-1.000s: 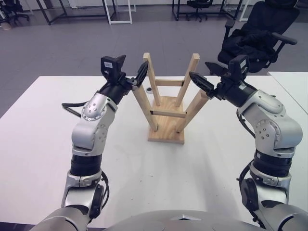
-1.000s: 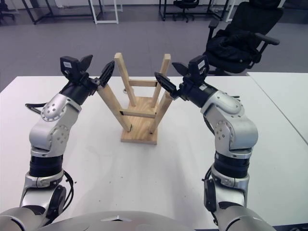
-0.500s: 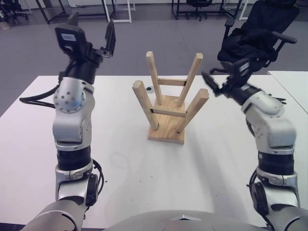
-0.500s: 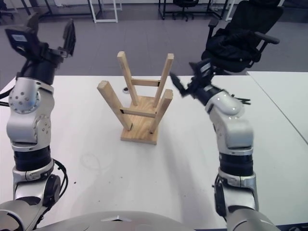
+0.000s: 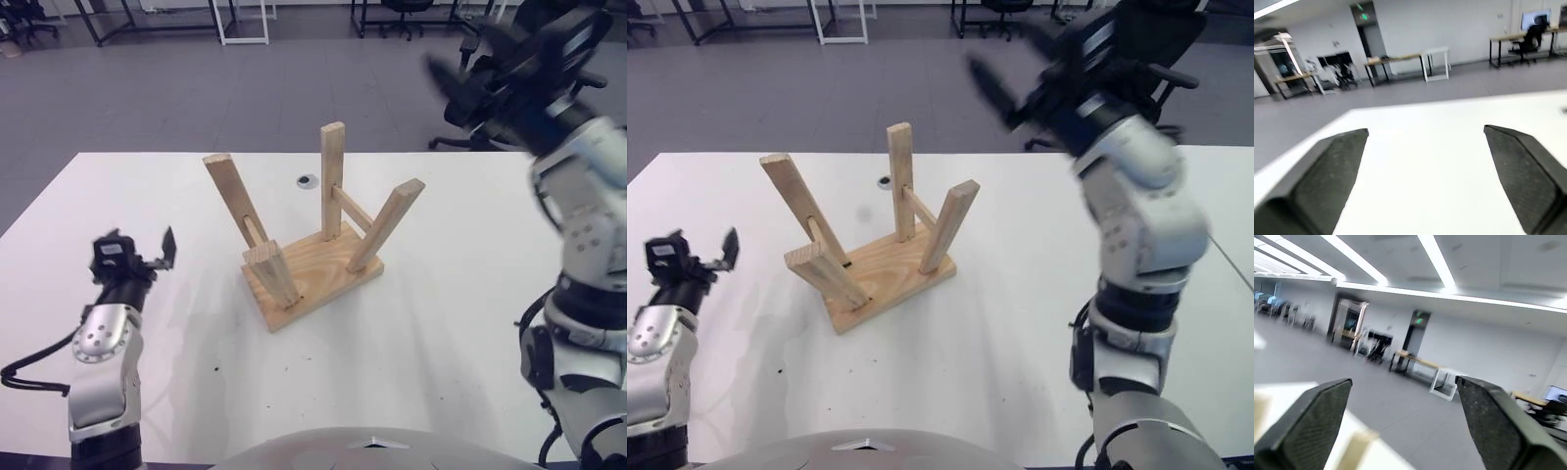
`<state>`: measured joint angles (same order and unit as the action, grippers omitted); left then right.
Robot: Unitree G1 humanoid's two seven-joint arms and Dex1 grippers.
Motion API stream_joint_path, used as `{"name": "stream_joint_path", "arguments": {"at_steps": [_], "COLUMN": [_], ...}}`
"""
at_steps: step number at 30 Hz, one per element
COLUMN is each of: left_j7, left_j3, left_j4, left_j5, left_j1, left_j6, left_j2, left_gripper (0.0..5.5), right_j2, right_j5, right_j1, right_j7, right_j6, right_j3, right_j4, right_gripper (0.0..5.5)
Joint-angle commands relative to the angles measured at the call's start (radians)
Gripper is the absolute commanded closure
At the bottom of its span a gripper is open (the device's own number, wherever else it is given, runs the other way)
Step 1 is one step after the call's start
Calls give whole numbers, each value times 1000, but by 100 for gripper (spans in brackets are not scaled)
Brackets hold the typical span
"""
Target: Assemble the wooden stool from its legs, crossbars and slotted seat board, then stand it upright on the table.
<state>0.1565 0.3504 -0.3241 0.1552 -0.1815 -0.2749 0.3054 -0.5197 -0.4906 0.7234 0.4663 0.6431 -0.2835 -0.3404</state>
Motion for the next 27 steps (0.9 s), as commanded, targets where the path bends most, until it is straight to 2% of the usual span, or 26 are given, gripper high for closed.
{"name": "stream_joint_path", "arguments": {"at_steps": [1, 3, 5, 8, 10, 13, 16, 18, 23, 27], "left_j7": [105, 146, 171, 186, 182, 198, 246, 261, 258, 283], "left_j3": [-170, -235, -264, -342, -379, -398, -414, -392, -250, -274], "left_j4": [-5, -23, -24, 43, 103, 353, 505, 537, 507, 436], "left_j5": [-100, -149, -169, -184, -174, -128, -104, -96, -55, -54], "left_j1": [-94, -120, -123, -83, -38, 132, 218, 196, 5, -89], "left_j6": [-59, -127, -175, -143, -92, 131, 288, 342, 428, 405], "left_j2": [89, 144, 175, 148, 104, 0, -46, -23, 63, 60], "left_gripper": [115, 115, 115, 115, 115, 115, 115, 115, 115, 115], "right_j2": [-35, 2, 50, 113, 132, 76, -16, -52, -32, -35], "right_j5": [200, 313, 378, 459, 486, 459, 462, 483, 441, 445], "right_j1": [-189, -305, -346, -313, -299, -424, -554, -618, -789, -816], "right_j7": [36, 112, 167, 170, 210, 371, 397, 310, 155, 146], "right_j6": [-163, -327, -461, -642, -735, -747, -643, -588, -463, -453], "right_j3": [142, 302, 394, 453, 487, 537, 542, 500, 422, 424], "right_j4": [366, 575, 750, 1017, 1093, 914, 709, 607, 410, 374], "right_gripper": [154, 154, 154, 154, 154, 154, 154, 154, 154, 154]}}
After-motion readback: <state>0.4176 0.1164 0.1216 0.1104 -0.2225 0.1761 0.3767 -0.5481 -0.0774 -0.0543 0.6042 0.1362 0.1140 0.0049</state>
